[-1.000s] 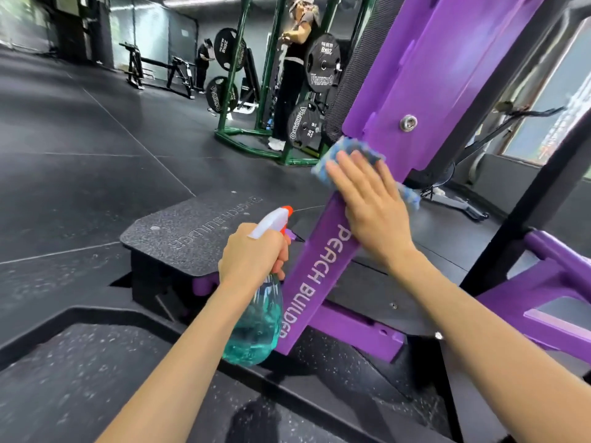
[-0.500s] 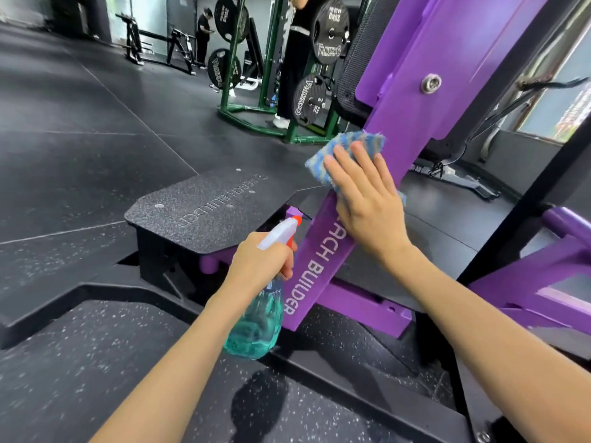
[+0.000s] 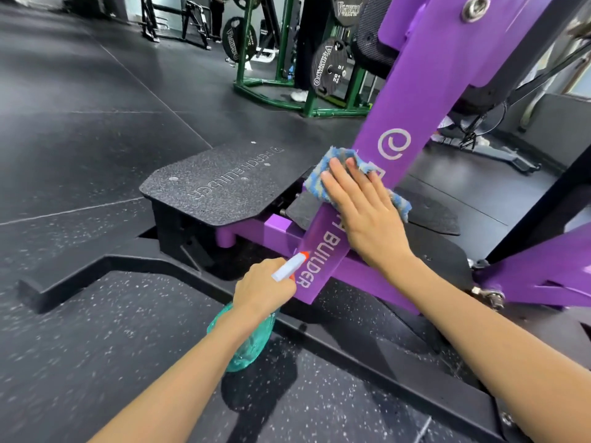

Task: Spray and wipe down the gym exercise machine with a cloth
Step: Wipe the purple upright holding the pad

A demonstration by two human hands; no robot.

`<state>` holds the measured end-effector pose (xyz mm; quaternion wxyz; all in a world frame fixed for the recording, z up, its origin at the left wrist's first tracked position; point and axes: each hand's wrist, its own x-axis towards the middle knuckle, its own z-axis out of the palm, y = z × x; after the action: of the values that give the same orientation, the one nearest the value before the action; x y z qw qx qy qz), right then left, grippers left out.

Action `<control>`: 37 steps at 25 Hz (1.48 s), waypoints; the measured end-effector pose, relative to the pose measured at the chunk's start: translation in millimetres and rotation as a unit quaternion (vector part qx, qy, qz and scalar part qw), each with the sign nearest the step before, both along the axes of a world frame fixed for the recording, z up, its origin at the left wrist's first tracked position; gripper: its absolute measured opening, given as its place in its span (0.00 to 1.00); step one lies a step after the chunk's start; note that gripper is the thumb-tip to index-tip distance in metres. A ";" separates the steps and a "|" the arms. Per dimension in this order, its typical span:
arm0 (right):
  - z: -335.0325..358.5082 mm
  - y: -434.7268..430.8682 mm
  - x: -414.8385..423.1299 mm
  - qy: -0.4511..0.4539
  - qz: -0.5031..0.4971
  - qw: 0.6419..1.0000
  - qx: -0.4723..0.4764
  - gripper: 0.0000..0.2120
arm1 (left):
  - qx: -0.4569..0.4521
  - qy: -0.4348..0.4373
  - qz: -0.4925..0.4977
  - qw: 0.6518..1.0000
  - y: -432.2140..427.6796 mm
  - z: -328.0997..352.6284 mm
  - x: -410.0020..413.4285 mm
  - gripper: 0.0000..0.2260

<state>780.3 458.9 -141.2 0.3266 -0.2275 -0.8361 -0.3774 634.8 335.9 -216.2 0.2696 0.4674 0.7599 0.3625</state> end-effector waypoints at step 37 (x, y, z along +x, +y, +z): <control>-139.0 -40.2 -101.8 -0.147 -0.121 0.973 -0.128 0.17 | 0.005 -0.076 0.041 0.996 73.1 -78.0 -95.1 0.04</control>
<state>678.5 418.7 -280.2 0.1206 -0.3092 -0.8823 -0.3337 539.7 409.1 -294.2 0.3089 0.4084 0.7542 0.4111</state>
